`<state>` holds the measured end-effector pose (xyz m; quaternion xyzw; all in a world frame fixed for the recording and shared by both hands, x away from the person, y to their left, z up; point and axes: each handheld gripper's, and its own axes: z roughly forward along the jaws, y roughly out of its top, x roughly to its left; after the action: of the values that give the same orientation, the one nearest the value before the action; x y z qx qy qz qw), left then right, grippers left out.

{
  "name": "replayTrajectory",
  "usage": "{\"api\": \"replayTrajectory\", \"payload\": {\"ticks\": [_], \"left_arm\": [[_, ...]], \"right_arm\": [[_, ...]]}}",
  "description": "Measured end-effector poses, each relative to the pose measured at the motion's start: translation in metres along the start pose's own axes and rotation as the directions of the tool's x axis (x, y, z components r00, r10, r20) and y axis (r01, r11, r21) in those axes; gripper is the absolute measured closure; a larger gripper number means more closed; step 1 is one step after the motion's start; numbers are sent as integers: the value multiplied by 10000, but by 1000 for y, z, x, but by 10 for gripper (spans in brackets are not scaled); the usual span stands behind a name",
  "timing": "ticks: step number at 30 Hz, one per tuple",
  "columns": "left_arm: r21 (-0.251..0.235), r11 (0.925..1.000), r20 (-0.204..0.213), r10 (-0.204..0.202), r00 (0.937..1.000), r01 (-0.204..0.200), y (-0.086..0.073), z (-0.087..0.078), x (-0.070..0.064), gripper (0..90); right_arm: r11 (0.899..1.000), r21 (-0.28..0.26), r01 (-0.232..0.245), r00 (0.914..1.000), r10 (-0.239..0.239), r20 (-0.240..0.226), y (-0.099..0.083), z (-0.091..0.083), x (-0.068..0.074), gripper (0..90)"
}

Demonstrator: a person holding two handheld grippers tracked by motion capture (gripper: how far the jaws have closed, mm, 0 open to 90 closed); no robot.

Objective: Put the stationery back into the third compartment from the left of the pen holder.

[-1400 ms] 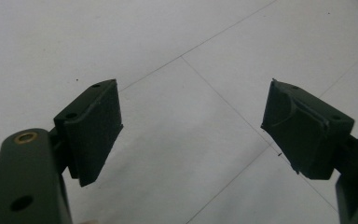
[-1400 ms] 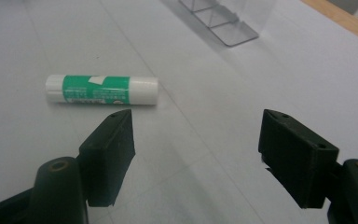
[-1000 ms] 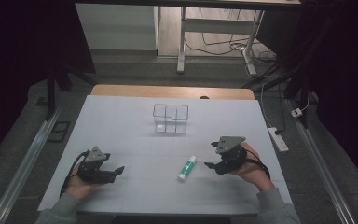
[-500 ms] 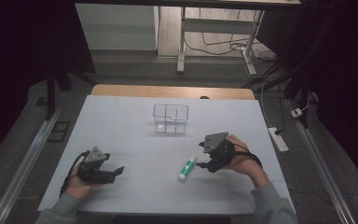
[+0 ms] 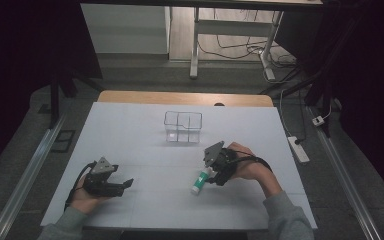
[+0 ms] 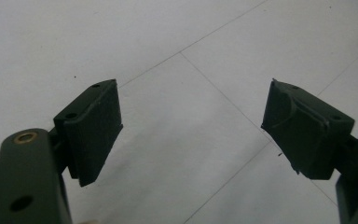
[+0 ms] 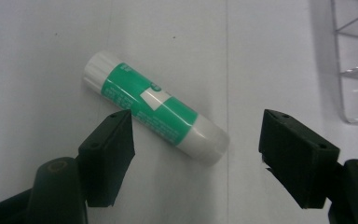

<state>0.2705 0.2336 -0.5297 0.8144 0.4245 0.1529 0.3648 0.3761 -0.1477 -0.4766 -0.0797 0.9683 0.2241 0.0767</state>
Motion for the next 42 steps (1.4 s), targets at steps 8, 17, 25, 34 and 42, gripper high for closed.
{"api": "replayTrajectory", "payload": {"ticks": [8,17,25,34,42], "left_arm": [[36,10000,-10,23,10000,-23,0,0,0,190],[55,10000,-25,33,10000,-33,0,1,0,189],[90,9999,-28,56,10000,-56,0,1,-1,188],[91,9999,-25,92,10000,-92,-1,1,-1,187],[29,10000,-53,66,10000,-66,-1,-1,-1,187]], "right_arm": [[9958,728,554,9954,-493,-824,5,16,-6,316],[9885,1208,908,9931,-808,-851,6,27,-9,379],[9890,1092,999,9925,-914,-808,5,31,-10,470],[9871,1008,1246,9858,-1117,-1251,5,30,-10,628],[9954,598,743,9908,-669,-1177,4,22,-11,650]]}}
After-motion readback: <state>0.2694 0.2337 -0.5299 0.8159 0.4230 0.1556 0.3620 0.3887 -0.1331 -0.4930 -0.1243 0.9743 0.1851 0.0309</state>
